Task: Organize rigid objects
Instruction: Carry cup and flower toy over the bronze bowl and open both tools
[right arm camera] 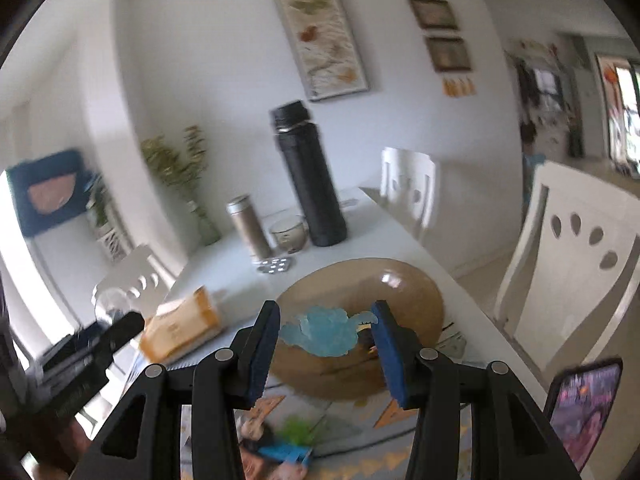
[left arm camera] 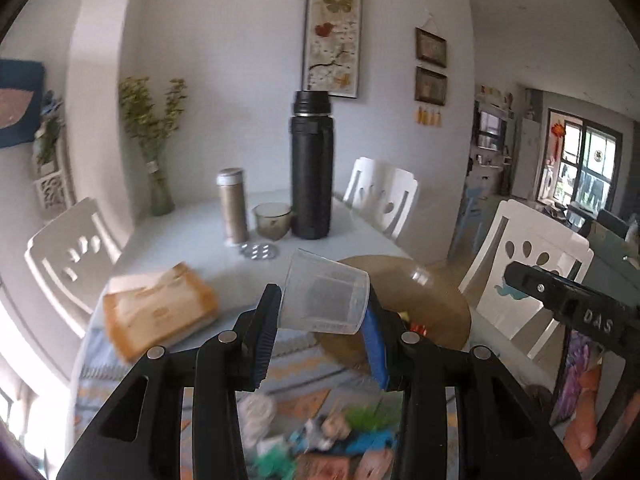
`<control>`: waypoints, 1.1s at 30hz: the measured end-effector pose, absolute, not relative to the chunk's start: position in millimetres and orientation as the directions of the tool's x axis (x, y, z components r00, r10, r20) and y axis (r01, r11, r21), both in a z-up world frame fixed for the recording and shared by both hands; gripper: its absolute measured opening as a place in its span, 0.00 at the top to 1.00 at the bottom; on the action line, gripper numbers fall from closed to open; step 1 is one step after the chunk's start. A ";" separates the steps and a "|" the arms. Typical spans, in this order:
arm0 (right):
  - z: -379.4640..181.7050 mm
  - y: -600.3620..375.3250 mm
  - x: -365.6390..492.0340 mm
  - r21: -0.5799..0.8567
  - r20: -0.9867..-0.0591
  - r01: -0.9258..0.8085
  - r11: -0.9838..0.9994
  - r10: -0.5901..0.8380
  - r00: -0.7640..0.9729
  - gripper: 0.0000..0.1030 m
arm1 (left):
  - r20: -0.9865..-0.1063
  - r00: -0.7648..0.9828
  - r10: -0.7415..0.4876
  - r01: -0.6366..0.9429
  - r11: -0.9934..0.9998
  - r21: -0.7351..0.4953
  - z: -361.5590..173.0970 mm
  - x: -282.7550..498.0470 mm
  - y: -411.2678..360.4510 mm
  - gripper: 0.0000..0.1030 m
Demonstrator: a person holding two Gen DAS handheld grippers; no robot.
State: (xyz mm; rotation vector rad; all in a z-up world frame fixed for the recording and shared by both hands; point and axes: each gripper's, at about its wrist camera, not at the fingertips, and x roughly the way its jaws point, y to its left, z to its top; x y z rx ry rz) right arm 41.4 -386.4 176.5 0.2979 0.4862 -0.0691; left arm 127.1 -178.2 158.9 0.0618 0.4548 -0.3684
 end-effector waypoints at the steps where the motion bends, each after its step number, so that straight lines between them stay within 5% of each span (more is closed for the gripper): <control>1: 173.9 -393.3 50.6 0.272 -0.486 0.149 0.951 0.002 0.874 0.55 | -0.449 0.827 -0.339 0.368 0.929 -0.024 154.0 134.7 -187.3 0.65; 13: 83.1 -414.1 124.7 0.206 -0.669 0.255 0.945 -0.054 0.741 0.55 | -0.619 0.740 -0.261 0.339 0.941 0.009 64.1 197.1 -254.0 0.65; 17: 80.3 -413.0 126.7 0.196 -0.666 0.236 0.952 -0.048 0.745 0.54 | -0.620 0.744 -0.251 0.348 0.937 0.039 59.9 198.4 -263.0 0.62; 21: 78.0 -409.0 122.3 0.161 -0.652 0.243 0.957 -0.082 0.754 0.40 | -0.626 0.745 -0.229 0.357 0.930 0.085 60.7 189.1 -261.1 0.54; 30: 95.3 -387.6 98.9 0.134 -0.541 0.192 0.972 -0.090 0.836 0.37 | -0.608 0.778 -0.158 0.287 0.950 0.122 73.3 146.1 -193.9 0.52; 33: 97.2 -381.5 93.4 0.114 -0.508 0.187 0.976 -0.105 0.855 0.37 | -0.595 0.791 -0.142 0.236 0.968 0.082 76.7 134.0 -165.3 0.34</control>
